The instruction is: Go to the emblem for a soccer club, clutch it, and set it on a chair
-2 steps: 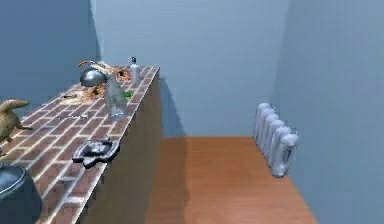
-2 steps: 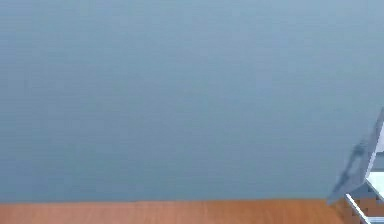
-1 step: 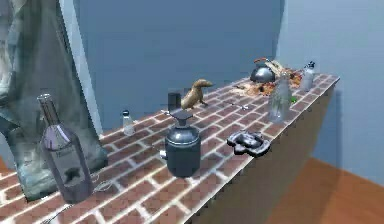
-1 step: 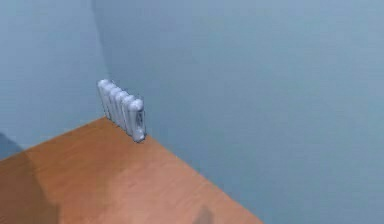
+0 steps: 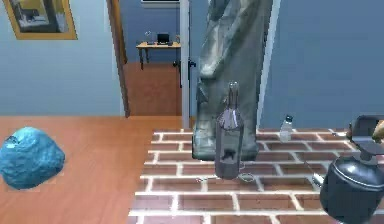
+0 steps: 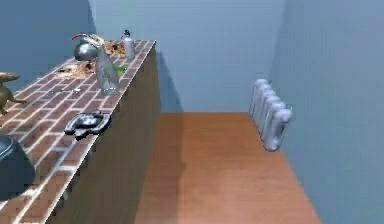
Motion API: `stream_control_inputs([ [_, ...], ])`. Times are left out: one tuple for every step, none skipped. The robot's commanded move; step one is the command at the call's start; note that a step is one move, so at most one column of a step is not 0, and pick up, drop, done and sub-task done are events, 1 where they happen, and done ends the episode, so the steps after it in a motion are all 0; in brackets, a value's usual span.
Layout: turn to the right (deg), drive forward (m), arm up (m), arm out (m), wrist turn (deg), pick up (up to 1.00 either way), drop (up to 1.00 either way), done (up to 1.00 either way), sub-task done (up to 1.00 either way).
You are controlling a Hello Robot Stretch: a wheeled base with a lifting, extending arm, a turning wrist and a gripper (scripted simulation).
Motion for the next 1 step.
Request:
stream_control_inputs([
  [-27.0, 0.0, 0.0, 0.0, 0.0, 0.0, 0.0, 0.0, 0.0],
])
